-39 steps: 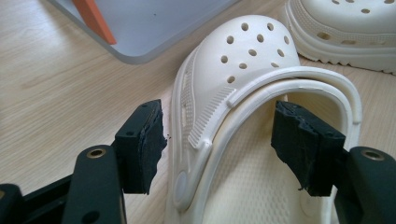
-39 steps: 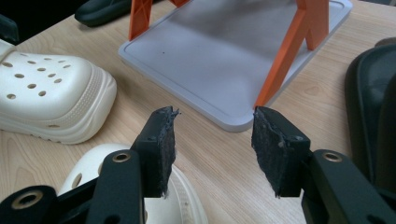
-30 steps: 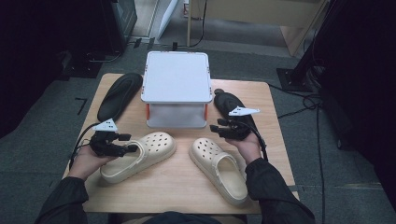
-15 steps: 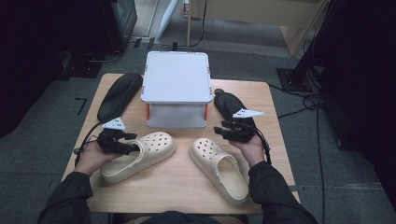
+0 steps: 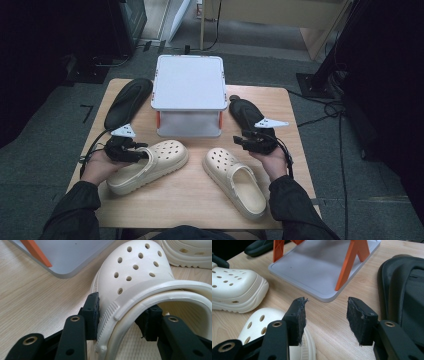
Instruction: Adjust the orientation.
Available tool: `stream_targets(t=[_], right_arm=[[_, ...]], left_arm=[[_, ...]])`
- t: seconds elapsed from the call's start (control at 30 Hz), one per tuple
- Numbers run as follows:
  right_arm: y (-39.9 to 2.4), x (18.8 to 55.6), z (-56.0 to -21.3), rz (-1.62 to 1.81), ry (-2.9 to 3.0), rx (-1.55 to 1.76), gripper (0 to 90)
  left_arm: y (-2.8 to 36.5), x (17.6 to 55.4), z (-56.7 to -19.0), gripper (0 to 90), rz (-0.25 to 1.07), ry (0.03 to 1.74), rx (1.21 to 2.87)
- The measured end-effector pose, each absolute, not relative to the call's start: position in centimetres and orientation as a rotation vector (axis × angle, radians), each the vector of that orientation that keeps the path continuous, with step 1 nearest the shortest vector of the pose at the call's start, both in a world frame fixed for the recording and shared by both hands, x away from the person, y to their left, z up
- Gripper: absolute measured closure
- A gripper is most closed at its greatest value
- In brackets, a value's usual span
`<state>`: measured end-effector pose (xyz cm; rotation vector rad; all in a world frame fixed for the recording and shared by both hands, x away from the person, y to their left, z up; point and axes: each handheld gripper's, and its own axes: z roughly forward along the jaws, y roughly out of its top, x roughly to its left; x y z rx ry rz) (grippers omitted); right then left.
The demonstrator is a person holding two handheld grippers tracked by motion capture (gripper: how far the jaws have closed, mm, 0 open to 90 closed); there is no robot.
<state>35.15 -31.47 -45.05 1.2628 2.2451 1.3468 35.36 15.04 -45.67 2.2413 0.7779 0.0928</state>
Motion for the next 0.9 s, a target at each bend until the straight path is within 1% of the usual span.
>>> stream_targets(t=[0.1, 0.2, 0.27, 0.43, 0.5, 0.6, 0.8, 0.9], right_arm=[[-31.4, 35.1, -45.1, 1.350, 2.247, 1.261, 50.0], [-31.4, 35.1, -45.1, 1.345, 2.248, 1.263, 50.0], [-31.3, 35.2, -45.1, 1.339, 2.251, 1.258, 49.9], [-31.3, 35.1, -45.1, 1.335, 2.250, 1.256, 49.9], [-31.3, 35.1, -45.1, 1.335, 2.251, 1.260, 49.9], [-31.3, 35.1, -45.1, 1.334, 2.250, 1.259, 49.9], [-31.2, 35.2, -45.1, 1.330, 2.251, 1.254, 49.9], [-31.1, 35.2, -45.2, 1.329, 2.257, 1.248, 49.9]], left_arm=[[15.0, 35.3, -45.4, 60.9, 0.116, 0.788, 2.242], [14.8, 35.4, -45.2, 64.2, 0.110, 0.820, 2.233], [14.6, 35.4, -45.1, 67.8, 0.138, 0.805, 2.240], [14.6, 35.3, -44.8, 75.7, 0.158, 0.806, 2.231], [14.6, 35.3, -44.5, 76.2, 0.160, 0.814, 2.218], [14.2, 35.2, -43.8, 76.3, 0.205, 0.815, 2.205], [14.0, 35.2, -43.1, 76.6, 0.233, 0.826, 2.173], [13.8, 35.9, -42.7, 76.5, 0.282, 0.861, 2.155]])
